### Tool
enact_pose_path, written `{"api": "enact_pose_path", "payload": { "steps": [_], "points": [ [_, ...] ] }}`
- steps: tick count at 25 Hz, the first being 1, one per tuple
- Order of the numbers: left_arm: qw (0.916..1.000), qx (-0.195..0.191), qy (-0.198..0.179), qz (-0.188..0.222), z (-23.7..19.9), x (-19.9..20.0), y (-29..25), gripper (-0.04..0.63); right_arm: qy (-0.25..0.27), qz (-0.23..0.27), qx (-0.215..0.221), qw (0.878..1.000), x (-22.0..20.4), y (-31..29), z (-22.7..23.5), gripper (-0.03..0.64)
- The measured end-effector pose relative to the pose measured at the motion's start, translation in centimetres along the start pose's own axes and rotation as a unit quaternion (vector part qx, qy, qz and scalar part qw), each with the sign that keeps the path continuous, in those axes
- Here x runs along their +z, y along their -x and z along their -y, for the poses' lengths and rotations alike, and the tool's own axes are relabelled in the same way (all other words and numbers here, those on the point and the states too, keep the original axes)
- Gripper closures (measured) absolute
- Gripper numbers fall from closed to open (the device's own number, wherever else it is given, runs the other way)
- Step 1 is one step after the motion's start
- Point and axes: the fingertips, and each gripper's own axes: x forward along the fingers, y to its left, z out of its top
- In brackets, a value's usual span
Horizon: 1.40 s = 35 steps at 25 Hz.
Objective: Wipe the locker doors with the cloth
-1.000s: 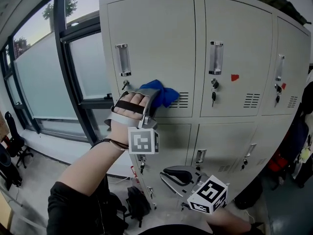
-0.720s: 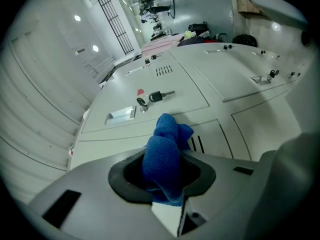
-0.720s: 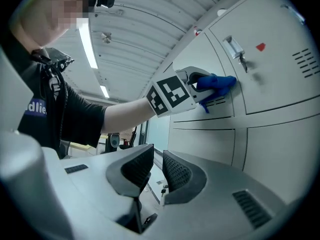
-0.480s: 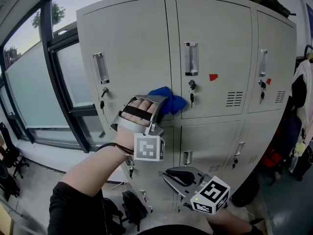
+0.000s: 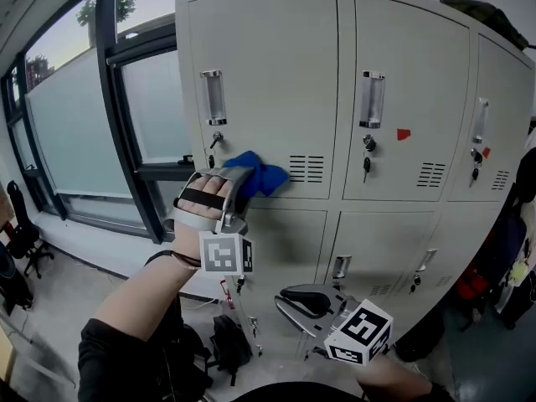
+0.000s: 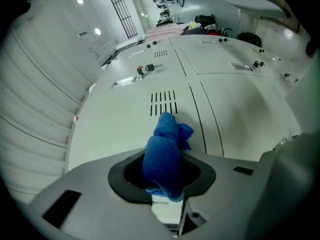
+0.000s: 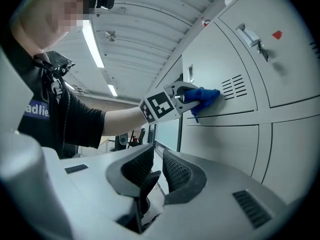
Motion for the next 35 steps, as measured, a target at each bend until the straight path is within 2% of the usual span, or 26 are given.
{"api": "enact_pose_path", "payload": {
  "steps": [3,7,15,22,35],
  "points": [
    [0.9997,-0.016,-0.005,-0.015,1.7,-1.7,0.3,0.482,-0.004,-0.003,0.008,1.0,-0.3,-0.8,-0.5,0.565],
    [0.9995,-0.026,-0.015,-0.013,3.3,-1.2,-0.1,0.482,-0.01,-0.006,0.01,1.0,-0.8,-1.0,-0.8,0.565],
    [0.9986,-0.041,-0.02,0.027,3.9,5.8,-1.7,0.482,-0.023,-0.005,-0.022,0.999,-1.6,1.9,1.0,0.565],
    [0.9973,-0.035,-0.024,0.06,3.7,10.8,-2.8,0.482,-0.032,0.001,-0.041,0.999,-2.1,5.0,2.7,0.565],
    [0.9991,-0.036,-0.002,0.021,3.5,12.3,-2.3,0.482,-0.034,0.018,0.023,0.999,-2.7,7.8,4.3,0.565]
  ]
}}
